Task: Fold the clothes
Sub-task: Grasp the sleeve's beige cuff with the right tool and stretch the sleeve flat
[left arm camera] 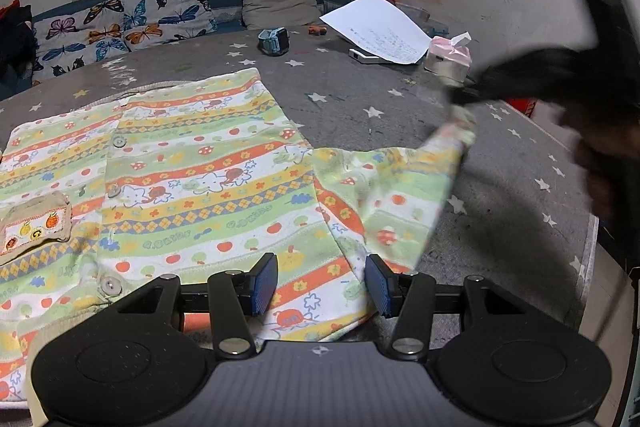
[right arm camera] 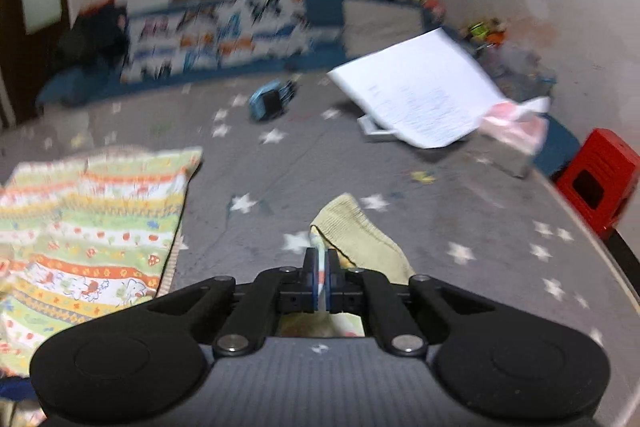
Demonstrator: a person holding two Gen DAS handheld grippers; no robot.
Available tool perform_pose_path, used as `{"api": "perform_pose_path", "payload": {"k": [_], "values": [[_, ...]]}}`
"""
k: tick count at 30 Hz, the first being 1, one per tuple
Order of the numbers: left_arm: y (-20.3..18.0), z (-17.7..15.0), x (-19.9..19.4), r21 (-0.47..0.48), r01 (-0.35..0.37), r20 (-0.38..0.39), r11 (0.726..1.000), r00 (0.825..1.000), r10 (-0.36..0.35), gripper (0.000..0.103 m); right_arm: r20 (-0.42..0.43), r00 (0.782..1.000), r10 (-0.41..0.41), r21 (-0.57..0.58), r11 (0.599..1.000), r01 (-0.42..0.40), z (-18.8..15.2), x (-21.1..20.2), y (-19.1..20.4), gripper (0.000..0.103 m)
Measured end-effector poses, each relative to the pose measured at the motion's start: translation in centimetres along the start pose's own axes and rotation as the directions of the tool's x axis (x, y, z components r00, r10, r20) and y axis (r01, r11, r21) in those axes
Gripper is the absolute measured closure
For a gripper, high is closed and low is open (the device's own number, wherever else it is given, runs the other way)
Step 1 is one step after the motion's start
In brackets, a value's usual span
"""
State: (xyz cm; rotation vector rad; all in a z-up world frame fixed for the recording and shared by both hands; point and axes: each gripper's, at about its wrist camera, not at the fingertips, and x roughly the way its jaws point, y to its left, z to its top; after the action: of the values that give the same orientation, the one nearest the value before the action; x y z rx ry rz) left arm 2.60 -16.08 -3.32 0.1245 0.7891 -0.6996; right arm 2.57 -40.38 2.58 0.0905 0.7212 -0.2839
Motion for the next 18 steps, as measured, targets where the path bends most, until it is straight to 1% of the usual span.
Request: {"api": "perform_pose_path", "payload": {"k": [2, 4, 6, 7, 8, 9, 13, 15, 17, 18], "values": [[0.0, 0.0, 0.0, 0.002, 0.0, 0.001, 1.0, 1.0, 0.0, 0.051, 0.012, 1.0, -0.015, 0.046, 0.999, 0.014, -1.7, -2.0, -2.0, 0.101], [0.0, -0.1, 0.0, 0.004, -0.001, 0.001, 1.0, 1.0, 0.001, 0.051, -0.025, 0.999, -0.023, 0.094, 0.995, 0.025, -3.6, -2.7, -3.7, 0.1], [0.0, 0.0, 0.0, 0.002, -0.001, -0.001, 1.0, 1.0, 0.001, 0.051, -0.065, 0.998, -0.028, 0.141, 0.989, 0.037, -5.4, -3.5, -5.3, 0.094], [0.0, 0.0, 0.0, 0.002, -0.001, -0.002, 1.0, 1.0, 0.001, 0.051, -0.077, 0.996, -0.039, 0.153, 0.987, 0.05, -5.9, -3.6, -5.9, 0.094], [0.0, 0.0, -0.1, 0.003, -0.001, -0.003, 1.0, 1.0, 0.001, 0.051, -0.074, 0.995, -0.069, 0.143, 0.987, 0.079, -6.5, -3.9, -6.3, 0.094], [0.0, 0.0, -0.1, 0.003, -0.002, -0.005, 1.0, 1.0, 0.002, 0.051, -0.058, 0.994, -0.097, 0.124, 0.987, 0.104, -6.6, -4.2, -6.3, 0.09], [0.0, -0.1, -0.4, -0.005, -0.003, -0.011, 1.0, 1.0, 0.003, 0.051, -0.009, 0.998, -0.069, 0.109, 0.992, 0.07, -5.5, -4.5, -6.0, 0.087], [0.1, -0.1, -0.5, -0.012, -0.003, -0.011, 1.0, 1.0, 0.003, 0.051, -0.034, 0.999, -0.004, 0.107, 0.994, 0.008, -4.7, -3.2, -5.6, 0.077], [0.2, -0.2, -0.7, -0.016, -0.004, -0.012, 1.0, 1.0, 0.004, 0.051, -0.064, 0.998, 0.02, 0.105, 0.994, -0.013, -4.3, -1.6, -5.3, 0.077], [0.2, -0.3, -0.8, -0.016, -0.004, -0.012, 1.0, 1.0, 0.004, 0.051, -0.082, 0.996, 0.017, 0.101, 0.995, -0.009, -4.2, -0.4, -5.1, 0.077]]}}
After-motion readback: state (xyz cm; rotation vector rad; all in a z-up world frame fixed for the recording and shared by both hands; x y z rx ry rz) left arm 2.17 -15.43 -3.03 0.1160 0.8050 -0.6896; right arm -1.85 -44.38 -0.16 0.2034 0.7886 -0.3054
